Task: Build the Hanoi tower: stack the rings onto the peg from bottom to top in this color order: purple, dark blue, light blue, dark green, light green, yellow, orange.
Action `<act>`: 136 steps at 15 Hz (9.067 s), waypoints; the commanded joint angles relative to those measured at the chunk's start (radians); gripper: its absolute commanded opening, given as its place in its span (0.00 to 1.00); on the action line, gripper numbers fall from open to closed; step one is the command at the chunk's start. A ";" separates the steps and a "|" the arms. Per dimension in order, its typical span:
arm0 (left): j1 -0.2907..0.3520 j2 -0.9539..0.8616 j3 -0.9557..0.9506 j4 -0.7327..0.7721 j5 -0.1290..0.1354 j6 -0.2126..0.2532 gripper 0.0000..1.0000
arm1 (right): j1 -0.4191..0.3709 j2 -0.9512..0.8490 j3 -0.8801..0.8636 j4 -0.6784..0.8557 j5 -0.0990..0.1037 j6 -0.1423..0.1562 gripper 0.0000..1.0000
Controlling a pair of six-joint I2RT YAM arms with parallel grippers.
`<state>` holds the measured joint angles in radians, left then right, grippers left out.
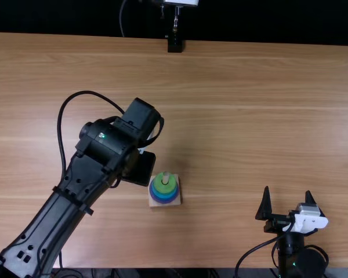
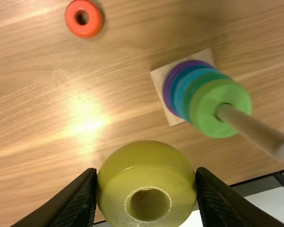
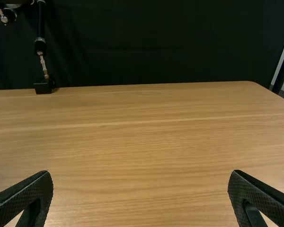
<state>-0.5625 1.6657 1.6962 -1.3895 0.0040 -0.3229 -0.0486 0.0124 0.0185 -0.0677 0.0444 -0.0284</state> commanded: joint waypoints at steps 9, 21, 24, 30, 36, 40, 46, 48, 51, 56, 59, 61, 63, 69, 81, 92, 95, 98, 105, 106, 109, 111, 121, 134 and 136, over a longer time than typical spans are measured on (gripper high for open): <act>-0.132 0.085 0.183 0.014 -0.039 -0.123 0.00 | -0.010 -0.012 -0.011 -0.024 0.000 0.001 1.00; -0.181 0.131 0.183 0.014 -0.037 -0.161 0.00 | -0.010 -0.012 -0.011 -0.024 0.000 0.001 1.00; -0.183 0.132 0.157 0.014 -0.026 -0.165 0.10 | -0.010 -0.012 -0.011 -0.024 0.000 0.001 1.00; -0.171 0.129 0.074 0.029 -0.021 -0.163 1.00 | -0.010 -0.012 -0.011 -0.024 0.000 0.001 1.00; -0.004 0.140 0.163 0.186 -0.039 -0.148 1.00 | -0.010 -0.012 -0.011 -0.024 0.000 0.001 1.00; 0.148 0.197 0.129 0.239 -0.037 0.117 1.00 | -0.010 -0.012 -0.011 -0.024 0.000 0.001 1.00; 0.228 0.315 -0.142 0.511 -0.022 0.443 1.00 | -0.010 -0.012 -0.011 -0.024 0.000 0.001 1.00; 0.230 0.355 -0.164 0.535 -0.026 0.444 1.00 | -0.010 -0.012 -0.011 -0.024 0.000 0.001 1.00; 0.233 0.391 -0.165 0.534 -0.030 0.444 1.00 | -0.010 -0.012 -0.011 -0.024 0.000 0.001 1.00; 0.233 0.433 -0.178 0.534 -0.032 0.444 1.00 | -0.010 -0.012 -0.011 -0.024 0.000 0.001 1.00; 0.233 0.440 -0.179 0.534 -0.030 0.444 1.00 | -0.010 -0.012 -0.011 -0.024 0.000 0.001 1.00; 0.233 0.444 -0.181 0.532 -0.032 0.444 1.00 | -0.010 -0.012 -0.011 -0.024 0.000 0.001 1.00; 0.230 0.444 -0.208 0.534 -0.033 0.444 0.73 | -0.010 -0.012 -0.011 -0.024 0.000 0.001 1.00; 0.230 0.444 -0.239 0.591 -0.032 0.444 0.25 | -0.010 -0.012 -0.011 -0.024 0.000 0.001 1.00; 0.230 0.356 -0.093 0.329 -0.032 0.428 0.00 | -0.010 -0.012 -0.011 -0.024 0.000 0.001 1.00; 0.061 0.086 0.204 -0.063 -0.024 0.135 0.00 | -0.010 -0.012 -0.011 -0.024 0.000 0.001 1.00; -0.013 0.075 0.221 -0.074 -0.032 0.078 0.00 | -0.010 -0.012 -0.011 -0.024 0.000 0.001 1.00; -0.074 0.081 0.250 -0.079 -0.033 0.032 0.00 | -0.010 -0.012 -0.011 -0.024 0.000 0.001 1.00; -0.135 0.131 0.281 -0.079 -0.028 -0.016 0.00 | -0.010 -0.012 -0.011 -0.024 0.000 0.001 1.00; -0.142 0.134 0.280 -0.079 -0.024 -0.016 0.00 | -0.010 -0.012 -0.011 -0.024 0.000 0.001 1.00; -0.155 0.138 0.276 -0.081 -0.022 -0.040 0.00 | -0.010 -0.012 -0.011 -0.024 0.000 0.003 1.00; -0.157 0.157 0.273 -0.081 -0.021 -0.047 0.00 | -0.010 -0.012 -0.011 -0.024 0.000 0.001 1.00; -0.177 0.181 0.200 -0.078 -0.019 -0.047 0.00 | -0.010 -0.012 -0.011 -0.024 0.000 0.001 1.00; -0.177 0.229 0.164 -0.057 -0.011 -0.045 0.25 | -0.010 -0.012 -0.011 -0.024 0.000 0.001 1.00; -0.168 0.226 0.161 -0.059 0.016 -0.045 1.00 | -0.010 -0.012 -0.011 -0.024 0.000 0.001 1.00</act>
<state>-0.7330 1.8786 1.8759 -1.4452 0.0002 -0.3641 -0.0486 0.0120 0.0185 -0.0677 0.0444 -0.0284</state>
